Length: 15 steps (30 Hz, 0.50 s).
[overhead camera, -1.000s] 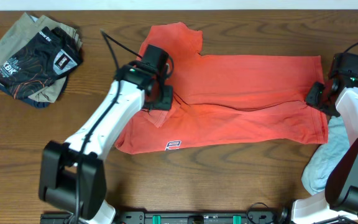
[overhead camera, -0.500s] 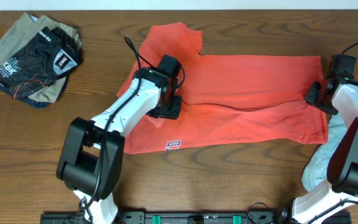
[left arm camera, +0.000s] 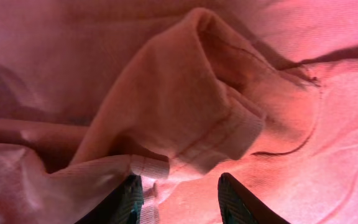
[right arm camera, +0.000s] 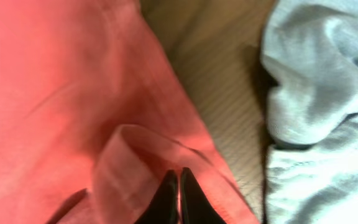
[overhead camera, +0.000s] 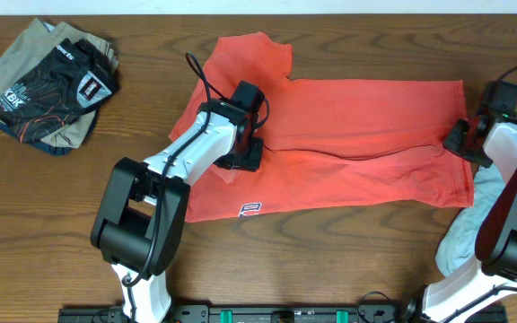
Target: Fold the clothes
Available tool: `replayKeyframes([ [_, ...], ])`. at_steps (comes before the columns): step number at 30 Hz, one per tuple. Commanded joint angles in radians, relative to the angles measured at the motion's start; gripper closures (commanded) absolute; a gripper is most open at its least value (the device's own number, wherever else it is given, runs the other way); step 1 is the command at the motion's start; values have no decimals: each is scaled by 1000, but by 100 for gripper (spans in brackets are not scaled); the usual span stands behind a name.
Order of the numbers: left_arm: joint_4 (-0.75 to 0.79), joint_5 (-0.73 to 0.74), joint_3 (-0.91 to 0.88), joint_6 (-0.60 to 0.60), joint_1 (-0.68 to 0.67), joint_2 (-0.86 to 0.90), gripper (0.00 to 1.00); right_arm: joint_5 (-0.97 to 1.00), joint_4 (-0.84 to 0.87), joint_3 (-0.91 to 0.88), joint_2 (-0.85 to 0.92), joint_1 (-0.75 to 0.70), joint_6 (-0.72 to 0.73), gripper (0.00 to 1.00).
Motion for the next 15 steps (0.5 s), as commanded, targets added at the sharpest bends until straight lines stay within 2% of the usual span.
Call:
replayKeyframes([
  [1, -2, -31, -6, -2, 2, 8, 58, -117, -11, -4, 8, -36, -47, 62],
  [5, -2, -30, -6, -2, 2, 8, 58, -219, -13, -4, 8, -55, -94, 59],
  [15, -2, -30, -6, -2, 2, 8, 58, -290, -19, -4, 8, -60, -105, 79],
])
